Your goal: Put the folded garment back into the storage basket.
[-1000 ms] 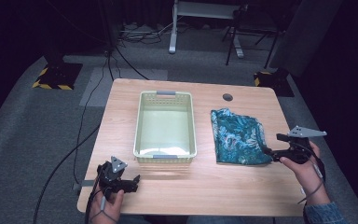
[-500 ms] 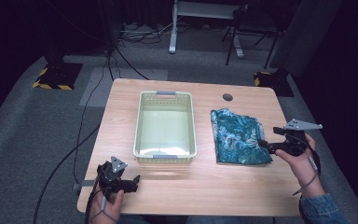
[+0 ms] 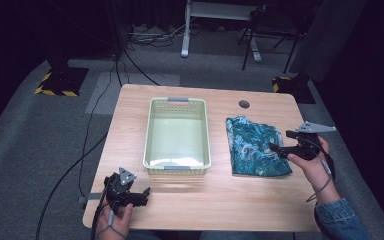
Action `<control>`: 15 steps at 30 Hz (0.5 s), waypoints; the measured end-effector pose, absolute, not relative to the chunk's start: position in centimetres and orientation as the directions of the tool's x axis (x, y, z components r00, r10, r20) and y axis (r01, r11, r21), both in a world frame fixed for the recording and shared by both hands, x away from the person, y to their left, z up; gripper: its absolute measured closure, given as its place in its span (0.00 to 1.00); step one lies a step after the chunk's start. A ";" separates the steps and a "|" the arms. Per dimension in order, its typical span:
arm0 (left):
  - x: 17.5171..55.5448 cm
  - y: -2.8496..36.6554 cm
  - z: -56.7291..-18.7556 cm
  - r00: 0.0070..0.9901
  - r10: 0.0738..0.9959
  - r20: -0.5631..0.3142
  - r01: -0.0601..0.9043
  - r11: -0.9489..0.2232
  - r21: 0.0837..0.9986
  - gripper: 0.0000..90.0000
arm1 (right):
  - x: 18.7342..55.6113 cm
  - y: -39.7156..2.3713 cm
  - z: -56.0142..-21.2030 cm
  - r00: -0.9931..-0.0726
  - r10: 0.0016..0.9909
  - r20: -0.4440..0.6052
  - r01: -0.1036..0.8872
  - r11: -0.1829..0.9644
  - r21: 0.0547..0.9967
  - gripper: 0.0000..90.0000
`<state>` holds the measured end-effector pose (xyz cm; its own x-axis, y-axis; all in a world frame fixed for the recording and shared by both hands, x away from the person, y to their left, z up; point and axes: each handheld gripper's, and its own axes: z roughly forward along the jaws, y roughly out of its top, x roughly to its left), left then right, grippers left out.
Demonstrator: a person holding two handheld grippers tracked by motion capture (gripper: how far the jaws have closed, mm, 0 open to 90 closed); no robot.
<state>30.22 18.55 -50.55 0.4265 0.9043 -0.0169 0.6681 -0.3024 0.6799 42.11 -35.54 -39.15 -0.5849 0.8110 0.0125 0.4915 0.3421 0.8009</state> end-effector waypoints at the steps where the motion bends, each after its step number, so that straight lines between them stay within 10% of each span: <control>1: 30.2 18.6 -50.6 0.426 0.904 -0.017 0.668 -0.302 0.680 0.00 | 42.2 -35.5 -39.2 -0.584 0.812 0.012 0.494 0.344 0.799 0.09; 15: 30.2 18.6 -50.5 0.427 0.904 -0.017 0.668 -0.302 0.680 0.00 | 43.8 -34.6 -40.0 -0.572 0.820 0.014 0.512 0.343 0.788 0.09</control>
